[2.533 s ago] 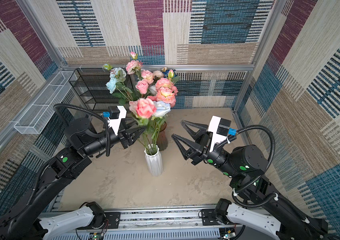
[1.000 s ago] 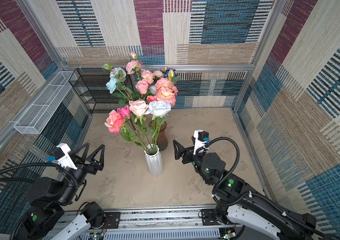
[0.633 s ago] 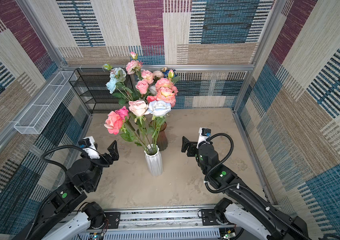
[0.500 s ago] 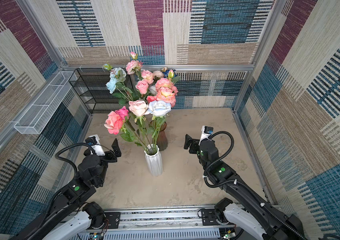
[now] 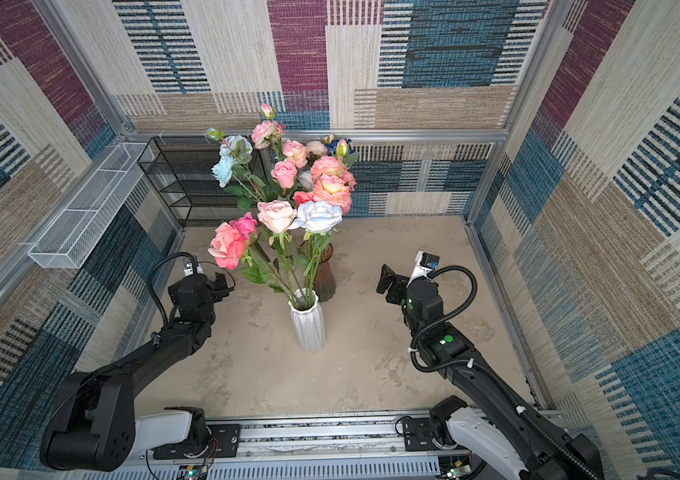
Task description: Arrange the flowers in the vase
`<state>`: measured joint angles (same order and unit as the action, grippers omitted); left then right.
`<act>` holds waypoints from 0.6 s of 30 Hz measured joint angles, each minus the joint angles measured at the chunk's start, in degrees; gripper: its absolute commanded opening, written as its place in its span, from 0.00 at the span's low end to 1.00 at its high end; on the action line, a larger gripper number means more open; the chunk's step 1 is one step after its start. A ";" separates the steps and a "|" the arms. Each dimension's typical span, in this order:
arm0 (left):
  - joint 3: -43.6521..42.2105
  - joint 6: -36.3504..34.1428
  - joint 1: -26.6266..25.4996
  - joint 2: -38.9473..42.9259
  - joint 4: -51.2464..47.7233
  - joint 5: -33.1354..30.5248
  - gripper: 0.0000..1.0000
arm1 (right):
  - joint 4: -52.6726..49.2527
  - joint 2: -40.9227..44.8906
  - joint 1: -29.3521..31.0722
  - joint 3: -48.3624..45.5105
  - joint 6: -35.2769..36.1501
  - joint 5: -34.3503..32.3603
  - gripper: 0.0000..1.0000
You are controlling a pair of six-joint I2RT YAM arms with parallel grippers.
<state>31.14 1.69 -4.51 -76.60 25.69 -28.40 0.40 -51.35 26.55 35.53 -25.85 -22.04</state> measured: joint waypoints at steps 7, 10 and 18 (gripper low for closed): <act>2.03 -1.16 1.14 -2.93 2.21 5.75 0.99 | 1.01 -5.44 -0.72 1.75 2.67 -1.05 0.99; 5.66 -0.35 1.42 -3.82 -1.44 5.81 0.99 | 1.01 -7.45 -1.36 2.03 3.43 -1.27 1.00; -5.18 -0.13 2.16 -6.03 6.73 8.81 0.99 | 7.21 -7.30 -5.92 -1.27 6.45 0.59 1.00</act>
<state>25.96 1.56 -2.35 -82.63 32.42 -19.59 7.62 -58.65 20.62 34.26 -19.40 -21.45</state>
